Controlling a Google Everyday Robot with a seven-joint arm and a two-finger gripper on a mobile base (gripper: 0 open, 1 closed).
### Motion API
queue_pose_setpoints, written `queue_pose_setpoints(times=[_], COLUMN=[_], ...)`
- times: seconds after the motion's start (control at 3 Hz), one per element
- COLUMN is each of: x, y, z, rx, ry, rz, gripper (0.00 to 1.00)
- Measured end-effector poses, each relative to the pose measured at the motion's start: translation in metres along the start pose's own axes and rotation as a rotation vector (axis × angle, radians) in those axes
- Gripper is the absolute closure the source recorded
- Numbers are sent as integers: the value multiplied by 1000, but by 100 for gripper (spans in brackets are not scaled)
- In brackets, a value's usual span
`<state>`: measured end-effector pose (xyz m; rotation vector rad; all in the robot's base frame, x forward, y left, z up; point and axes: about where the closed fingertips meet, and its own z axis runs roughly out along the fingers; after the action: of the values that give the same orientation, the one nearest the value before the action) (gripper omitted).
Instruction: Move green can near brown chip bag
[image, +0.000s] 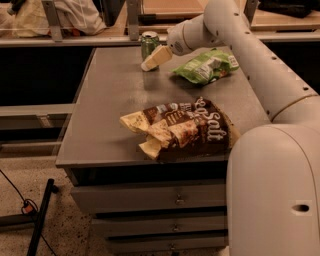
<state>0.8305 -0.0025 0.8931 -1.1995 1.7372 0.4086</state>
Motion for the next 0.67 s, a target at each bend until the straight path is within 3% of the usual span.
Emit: queue_pose_setpoints(times=[0.67], x=[-1], y=[-2], z=[18], rx=[10], ry=[-25], rz=[19], gripper=[0])
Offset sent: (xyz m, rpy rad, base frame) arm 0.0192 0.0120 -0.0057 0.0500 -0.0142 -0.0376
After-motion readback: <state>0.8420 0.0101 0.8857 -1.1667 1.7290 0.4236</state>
